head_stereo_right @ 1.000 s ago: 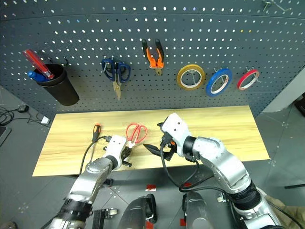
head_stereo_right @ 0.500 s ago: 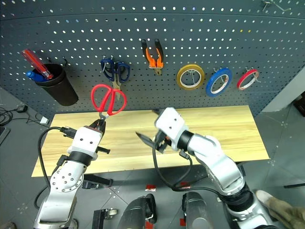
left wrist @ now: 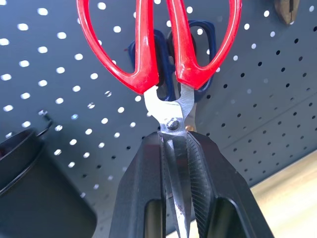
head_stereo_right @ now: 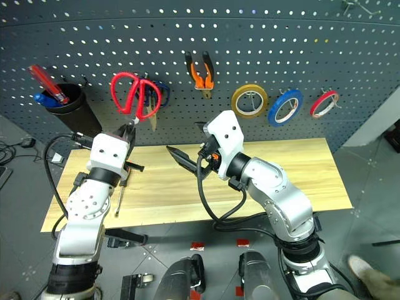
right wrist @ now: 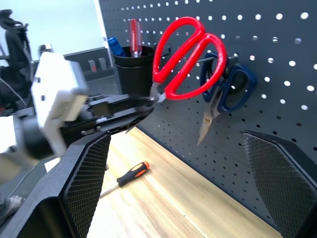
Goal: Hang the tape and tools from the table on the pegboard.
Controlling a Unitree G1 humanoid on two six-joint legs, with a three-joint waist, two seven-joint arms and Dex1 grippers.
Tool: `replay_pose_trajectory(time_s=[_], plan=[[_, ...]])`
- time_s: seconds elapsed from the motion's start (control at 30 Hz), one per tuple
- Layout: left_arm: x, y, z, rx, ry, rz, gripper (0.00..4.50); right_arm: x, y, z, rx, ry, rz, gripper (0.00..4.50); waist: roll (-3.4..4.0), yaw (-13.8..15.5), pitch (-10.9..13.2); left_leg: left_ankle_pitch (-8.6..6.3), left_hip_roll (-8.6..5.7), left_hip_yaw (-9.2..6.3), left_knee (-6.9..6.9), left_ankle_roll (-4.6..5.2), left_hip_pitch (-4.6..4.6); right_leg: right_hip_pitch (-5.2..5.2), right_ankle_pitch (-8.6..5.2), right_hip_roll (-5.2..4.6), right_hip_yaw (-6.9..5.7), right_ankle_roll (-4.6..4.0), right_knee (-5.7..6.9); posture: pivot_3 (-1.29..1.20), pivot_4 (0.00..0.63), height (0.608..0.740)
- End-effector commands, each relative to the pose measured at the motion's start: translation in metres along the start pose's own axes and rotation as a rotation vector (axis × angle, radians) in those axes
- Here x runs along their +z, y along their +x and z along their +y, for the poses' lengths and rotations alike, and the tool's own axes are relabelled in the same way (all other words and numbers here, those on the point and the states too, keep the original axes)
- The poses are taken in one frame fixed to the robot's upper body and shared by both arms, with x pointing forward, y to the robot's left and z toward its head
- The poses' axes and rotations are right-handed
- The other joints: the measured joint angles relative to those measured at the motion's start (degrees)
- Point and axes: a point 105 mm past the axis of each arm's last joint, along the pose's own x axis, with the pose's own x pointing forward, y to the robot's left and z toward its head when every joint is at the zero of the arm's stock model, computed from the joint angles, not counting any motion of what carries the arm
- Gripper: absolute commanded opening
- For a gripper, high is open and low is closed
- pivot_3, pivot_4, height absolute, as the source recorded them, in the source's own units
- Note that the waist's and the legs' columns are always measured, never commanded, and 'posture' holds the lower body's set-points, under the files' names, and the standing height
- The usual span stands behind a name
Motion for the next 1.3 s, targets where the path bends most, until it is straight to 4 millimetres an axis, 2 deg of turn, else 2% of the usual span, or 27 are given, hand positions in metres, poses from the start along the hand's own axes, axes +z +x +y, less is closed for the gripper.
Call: replay_pose_trajectory(time_s=[0.03,0.2,0.27,0.37,0.5,0.57,0.67,0.87,1.0,1.17,1.3], plan=[[0.005,0.012,0.001,-0.012,0.003,-0.038,0.33,0.014,0.003,0.009,0.028,-0.013,-0.054,4.5,-0.01,0.0,0.0,0.0,0.01,-0.01,0.0,0.0,0.0,0.0,0.0,0.01,-0.01,0.0,0.0,-0.24,0.229,0.74],[0.0,0.023,-0.012,-0.08,-0.013,-0.021,0.33,0.016,0.006,0.009,0.03,-0.018,-0.063,4.5,-0.03,-0.3,0.0,0.01,0.0,0.0,0.01,-0.01,0.0,0.0,0.0,-0.01,-0.01,-0.01,0.0,-0.24,0.229,0.74],[-0.012,0.021,-0.016,-0.107,-0.017,0.034,1.07,0.016,0.007,0.01,0.029,-0.019,-0.064,4.5,-0.03,-0.5,0.0,0.01,0.0,0.01,0.02,-0.02,0.0,0.0,0.0,-0.01,0.0,-0.01,0.01,-0.25,0.228,0.74],[-0.03,0.013,-0.021,-0.126,-0.069,0.116,1.93,0.013,0.007,0.01,0.022,-0.022,-0.053,4.5,-0.04,-1.1,0.0,0.11,0.0,0.0,0.01,-0.19,0.0,0.0,0.0,-0.01,-0.01,-0.01,0.02,-0.25,0.228,0.74],[-0.067,-0.013,-0.033,-0.205,-0.184,0.306,3.16,-0.002,0.008,0.005,-0.019,-0.029,0.025,4.5,-0.04,-1.6,0.0,0.12,0.01,0.03,0.01,-0.2,0.02,0.0,0.0,0.0,0.03,-0.01,0.03,-0.25,0.23,0.74],[-0.083,-0.025,-0.031,-0.205,-0.229,0.397,3.83,-0.009,0.008,0.004,-0.028,-0.033,0.066,4.5,-0.05,-1.7,0.0,0.13,0.03,0.02,0.02,-0.21,0.03,0.0,0.0,0.0,0.02,-0.01,0.04,-0.25,0.23,0.74],[-0.099,-0.04,-0.022,-0.181,-0.351,0.495,3.83,-0.016,0.007,0.007,-0.009,-0.043,0.114,4.5,-0.05,-1.7,0.0,0.13,0.02,0.0,0.04,-0.21,0.02,0.0,0.0,0.0,0.02,-0.01,0.06,-0.24,0.241,0.74],[-0.126,-0.057,0.024,-0.05,-0.494,0.628,3.83,-0.025,0.01,0.025,0.071,-0.014,0.193,4.5,-0.07,-1.6,0.0,0.12,0.04,-0.03,0.04,-0.19,0.03,0.0,0.0,0.01,0.02,-0.01,0.07,-0.23,0.264,0.74],[-0.144,-0.054,0.053,0.018,-0.521,0.694,4.46,-0.021,0.028,0.038,0.086,0.02,0.209,4.5,-0.26,-1.5,0.4,0.1,0.04,-0.02,0.02,-0.15,0.06,-0.03,0.0,0.01,0.03,-0.01,0.08,-0.22,0.302,0.74],[-0.156,-0.043,0.054,-0.02,-0.499,0.745,4.46,-0.015,0.039,0.046,0.097,0.035,0.233,4.5,-0.61,-0.9,1.6,0.03,0.03,-0.01,0.03,-0.04,0.07,-0.02,0.01,-0.04,0.03,-0.02,0.05,-0.23,0.37,0.74],[-0.167,-0.027,0.049,-0.032,-0.51,0.762,4.46,-0.015,0.04,0.05,0.112,0.045,0.255,4.5,-0.75,0.2,3.3,0.12,-0.01,0.01,0.03,-0.18,0.01,-0.13,0.02,-0.12,0.02,-0.05,0.04,-0.23,0.404,0.74]])
